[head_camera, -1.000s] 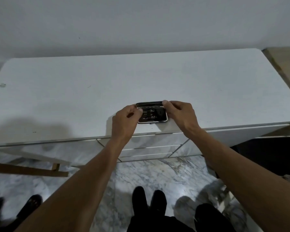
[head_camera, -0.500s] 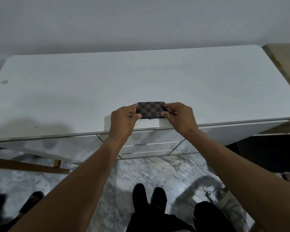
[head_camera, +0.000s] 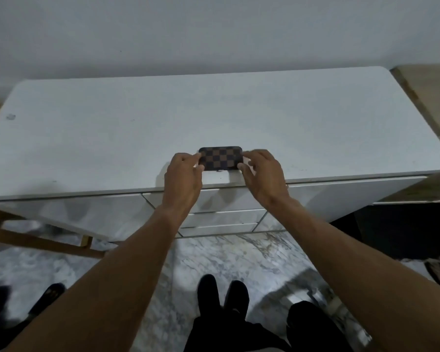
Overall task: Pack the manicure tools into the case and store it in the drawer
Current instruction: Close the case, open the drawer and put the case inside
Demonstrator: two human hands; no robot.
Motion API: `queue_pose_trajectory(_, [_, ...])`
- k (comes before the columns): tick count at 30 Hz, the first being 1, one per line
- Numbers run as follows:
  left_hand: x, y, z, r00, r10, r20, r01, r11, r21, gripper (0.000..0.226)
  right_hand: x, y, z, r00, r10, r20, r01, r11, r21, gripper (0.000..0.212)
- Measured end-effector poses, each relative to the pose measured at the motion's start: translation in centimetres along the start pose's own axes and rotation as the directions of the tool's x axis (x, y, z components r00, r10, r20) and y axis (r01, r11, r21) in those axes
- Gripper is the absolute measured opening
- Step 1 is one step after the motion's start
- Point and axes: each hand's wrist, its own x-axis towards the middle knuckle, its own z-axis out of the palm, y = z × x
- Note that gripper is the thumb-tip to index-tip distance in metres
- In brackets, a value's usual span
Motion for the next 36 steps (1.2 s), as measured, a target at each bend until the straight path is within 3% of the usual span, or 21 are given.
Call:
queue_pose_trajectory(2, [-3.0, -0.8, 0.3, 0.992, 0.108, -0.063, -0.107, 0.994, 0.022, 0.029, -2.8, 1.2, 0.6, 0.994, -0.090, -0.056, 0.087, 0.995, -0.057, 0.019])
queue_pose_trajectory(5, [-6.9, -3.1, 2.0, 0.971, 0.238, 0.005, -0.237, 0.963, 0.130, 0.027, -5.8, 2.6, 2.2, 0.981, -0.194, 0.018, 0.194, 0.962, -0.191, 0.019])
queue_pose_trajectory(8, [-7.9, -4.4, 3.0, 0.973, 0.191, 0.132, -0.215, 0.956, 0.201, 0.030, -6.5, 2.7, 2.9, 0.980, -0.178, 0.088, 0.194, 0.952, -0.238, 0.028])
queue_pose_trajectory(13, [-7.1, -4.9, 2.7, 0.950, 0.173, 0.261, -0.261, 0.899, 0.352, 0.056, -6.2, 2.8, 3.5, 0.967, -0.078, 0.242, 0.155, 0.936, -0.315, 0.055])
queue_pose_trajectory(19, [-7.0, -5.8, 2.9, 0.924, 0.096, 0.371, -0.274, 0.841, 0.466, 0.072, -6.0, 3.2, 5.1, 0.936, 0.057, 0.348, 0.090, 0.916, -0.391, 0.067])
queue_pose_trajectory(29, [-8.1, -5.8, 3.0, 0.941, 0.024, 0.339, -0.192, 0.860, 0.473, 0.069, -7.3, 2.2, 5.3, 0.959, 0.100, 0.266, 0.028, 0.897, -0.441, 0.054])
queue_pose_trajectory(36, [-13.4, -6.1, 1.4, 0.926, -0.006, 0.378, -0.144, 0.920, 0.366, 0.061, -12.4, 1.5, 4.3, 0.949, 0.111, 0.294, 0.029, 0.901, -0.434, 0.049])
